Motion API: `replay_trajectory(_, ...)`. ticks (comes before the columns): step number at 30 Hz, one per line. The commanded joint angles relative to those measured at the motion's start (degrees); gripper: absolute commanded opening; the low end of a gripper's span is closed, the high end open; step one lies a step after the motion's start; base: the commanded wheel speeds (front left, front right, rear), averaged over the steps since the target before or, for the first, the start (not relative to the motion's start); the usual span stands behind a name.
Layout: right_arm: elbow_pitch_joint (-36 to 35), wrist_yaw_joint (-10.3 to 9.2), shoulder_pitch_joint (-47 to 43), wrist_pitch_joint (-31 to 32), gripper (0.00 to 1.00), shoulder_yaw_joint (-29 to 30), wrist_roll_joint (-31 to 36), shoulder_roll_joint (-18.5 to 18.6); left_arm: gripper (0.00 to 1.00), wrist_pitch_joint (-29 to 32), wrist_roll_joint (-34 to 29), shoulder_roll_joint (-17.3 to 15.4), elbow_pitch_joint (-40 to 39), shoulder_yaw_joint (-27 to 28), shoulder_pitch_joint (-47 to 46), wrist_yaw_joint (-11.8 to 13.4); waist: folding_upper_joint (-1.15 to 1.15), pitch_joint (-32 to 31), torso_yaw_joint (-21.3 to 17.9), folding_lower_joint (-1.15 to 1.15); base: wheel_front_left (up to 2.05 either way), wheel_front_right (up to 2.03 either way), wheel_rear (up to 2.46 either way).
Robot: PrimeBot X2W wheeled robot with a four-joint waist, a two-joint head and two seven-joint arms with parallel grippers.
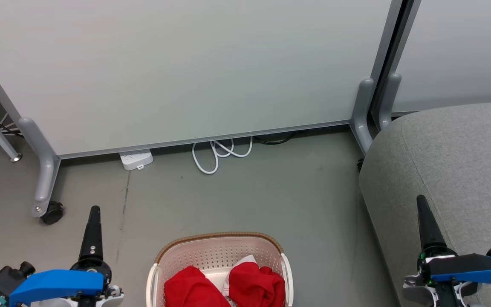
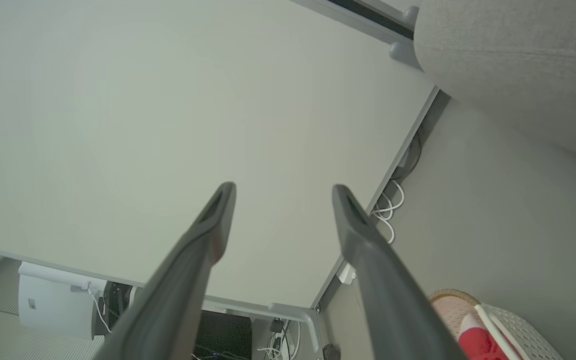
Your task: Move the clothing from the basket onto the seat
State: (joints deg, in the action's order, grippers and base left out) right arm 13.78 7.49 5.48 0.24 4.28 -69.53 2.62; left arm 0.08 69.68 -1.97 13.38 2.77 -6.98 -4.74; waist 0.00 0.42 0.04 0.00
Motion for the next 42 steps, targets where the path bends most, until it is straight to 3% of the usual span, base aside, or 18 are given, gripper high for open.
replay_trajectory(1, -1.22, 0.00, 1.29, -0.60, 1.00, -0.36, 1.93, 0.20, 1.00, -0.50, -1.98, -0.55, -1.16, -0.42, -1.73, 0.23, 0.00, 0.01, 0.00, 0.00, 0.00, 0.00, 0.00)
replay_trajectory(16, -0.53, 0.00, 0.57, -3.81, 1.00, -4.36, 18.26, 0.54, 1.00, -3.71, -20.35, -0.84, 0.23, -4.30, -2.10, 2.83, 0.00, 0.14, 0.10, 0.00, 0.00, 0.00, 0.00)
replay_trajectory(42, 2.63, 0.00, -0.16, -8.39, 1.00, -5.78, 37.36, 0.32, 1.00, -8.26, -38.89, -1.28, 2.45, -8.36, -2.56, 4.15, 0.00, -0.08, 0.60, 0.00, 0.00, 0.00, 0.00)
